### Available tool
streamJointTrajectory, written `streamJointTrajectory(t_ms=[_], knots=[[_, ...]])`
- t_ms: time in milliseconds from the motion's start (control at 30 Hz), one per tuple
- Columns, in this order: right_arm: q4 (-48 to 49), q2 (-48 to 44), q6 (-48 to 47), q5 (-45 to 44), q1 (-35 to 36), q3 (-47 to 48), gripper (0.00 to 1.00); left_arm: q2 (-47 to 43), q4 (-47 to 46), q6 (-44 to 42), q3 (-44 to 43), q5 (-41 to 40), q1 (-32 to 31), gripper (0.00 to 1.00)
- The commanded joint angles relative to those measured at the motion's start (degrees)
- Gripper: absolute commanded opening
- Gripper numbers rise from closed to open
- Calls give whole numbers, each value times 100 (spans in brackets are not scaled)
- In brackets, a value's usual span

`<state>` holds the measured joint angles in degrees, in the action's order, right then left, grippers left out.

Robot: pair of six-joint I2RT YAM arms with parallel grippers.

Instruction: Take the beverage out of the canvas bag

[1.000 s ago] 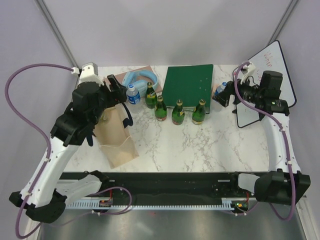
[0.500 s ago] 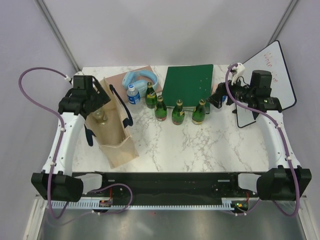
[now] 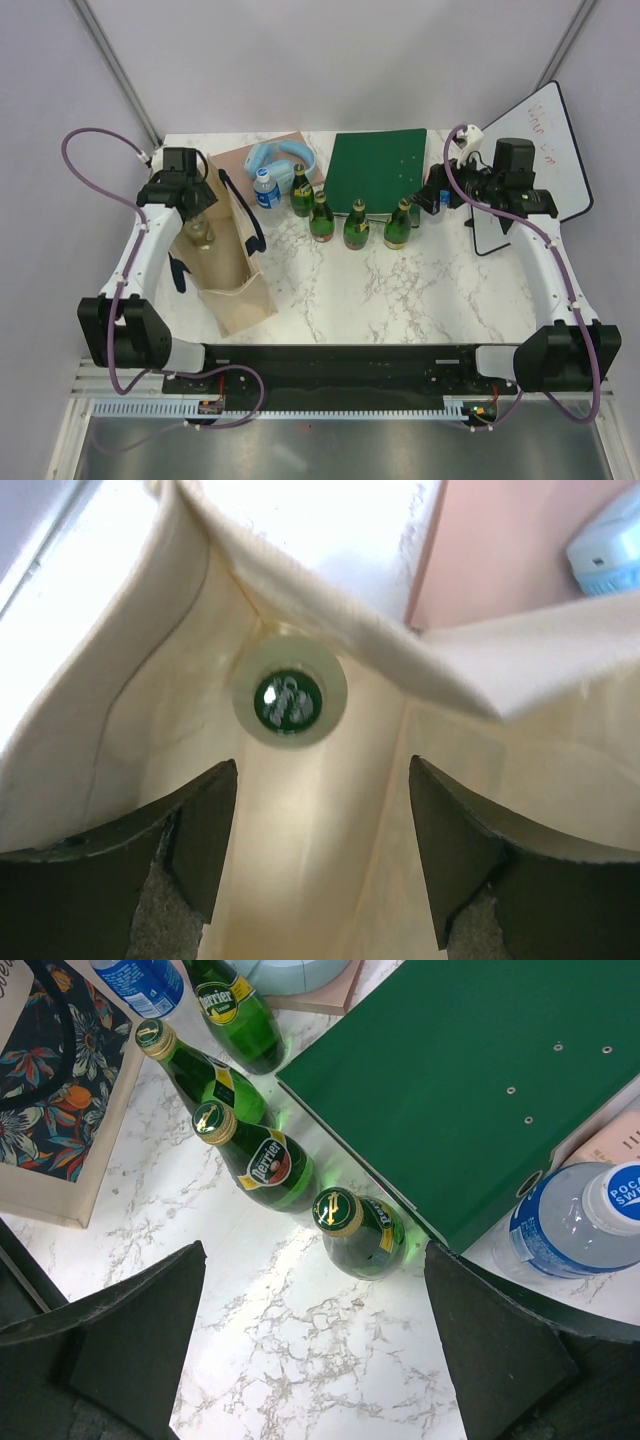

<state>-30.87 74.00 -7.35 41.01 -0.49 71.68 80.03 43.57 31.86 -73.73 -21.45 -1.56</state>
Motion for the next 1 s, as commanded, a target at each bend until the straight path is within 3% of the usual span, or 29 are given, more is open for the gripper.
streamJointTrajectory(t_ms=[0, 400, 667, 867, 967], knots=[[55, -78, -134, -76, 14, 180, 98, 232, -788, -294, 193, -561, 42, 75], [-6, -70, -187, -102, 14, 180, 98, 698, -1281, -496, 307, -887, 147, 73], [-33, -78, -196, -138, 14, 180, 98, 663, -1386, -496, 491, -773, 341, 65], [-50, -78, -222, -155, 5, 180, 98, 584, -1413, -558, 544, -659, 341, 57], [-85, -105, -231, -155, 14, 188, 98, 496, -1431, -637, 544, -606, 341, 46]])
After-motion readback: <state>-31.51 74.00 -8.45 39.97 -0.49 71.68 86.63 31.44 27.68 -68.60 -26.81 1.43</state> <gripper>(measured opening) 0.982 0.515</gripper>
